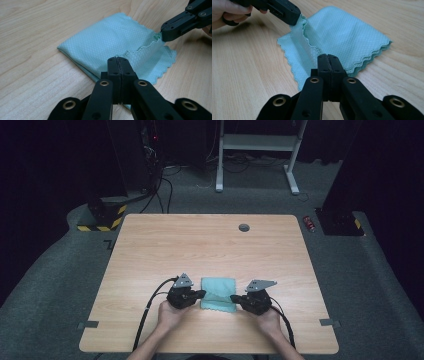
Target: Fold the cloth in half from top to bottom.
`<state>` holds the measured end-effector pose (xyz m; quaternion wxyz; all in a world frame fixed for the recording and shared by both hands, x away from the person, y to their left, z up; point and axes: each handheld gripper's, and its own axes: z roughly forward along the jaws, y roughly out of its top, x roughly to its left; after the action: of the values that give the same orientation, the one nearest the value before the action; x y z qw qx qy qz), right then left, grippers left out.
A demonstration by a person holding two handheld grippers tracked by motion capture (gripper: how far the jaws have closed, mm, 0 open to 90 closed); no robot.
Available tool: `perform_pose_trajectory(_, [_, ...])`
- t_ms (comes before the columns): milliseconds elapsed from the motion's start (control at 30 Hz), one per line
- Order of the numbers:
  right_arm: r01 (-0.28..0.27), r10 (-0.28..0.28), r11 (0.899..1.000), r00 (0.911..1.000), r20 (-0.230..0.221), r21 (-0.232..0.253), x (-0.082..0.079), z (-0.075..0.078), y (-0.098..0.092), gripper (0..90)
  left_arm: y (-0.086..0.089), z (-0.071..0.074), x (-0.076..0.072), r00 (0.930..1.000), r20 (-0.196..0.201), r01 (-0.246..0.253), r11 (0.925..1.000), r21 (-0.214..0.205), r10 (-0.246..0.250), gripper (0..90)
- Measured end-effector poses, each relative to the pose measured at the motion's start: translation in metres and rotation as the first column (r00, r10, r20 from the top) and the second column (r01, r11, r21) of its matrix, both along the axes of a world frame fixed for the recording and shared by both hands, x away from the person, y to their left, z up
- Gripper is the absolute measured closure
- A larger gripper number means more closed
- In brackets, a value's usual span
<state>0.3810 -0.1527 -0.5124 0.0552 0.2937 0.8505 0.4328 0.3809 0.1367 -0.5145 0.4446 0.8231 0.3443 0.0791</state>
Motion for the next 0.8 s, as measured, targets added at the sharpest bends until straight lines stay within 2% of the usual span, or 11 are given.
perform_pose_trajectory(433, [-0.004,0.004,1.0,1.0,0.005,-0.025,-0.004,-0.004,0.002,89.5,0.001,-0.004,-0.008,0.9999,-0.009,0.007,0.9999,-0.009,-0.007,88.8])
perform_pose_trajectory(800, [0.0,0.0,1.0,1.0,0.001,-0.025,-0.009,-0.005,0.001,86.3,0.006,-0.007,-0.013,0.9992,-0.022,0.033,0.9994,-0.012,-0.033,87.3])
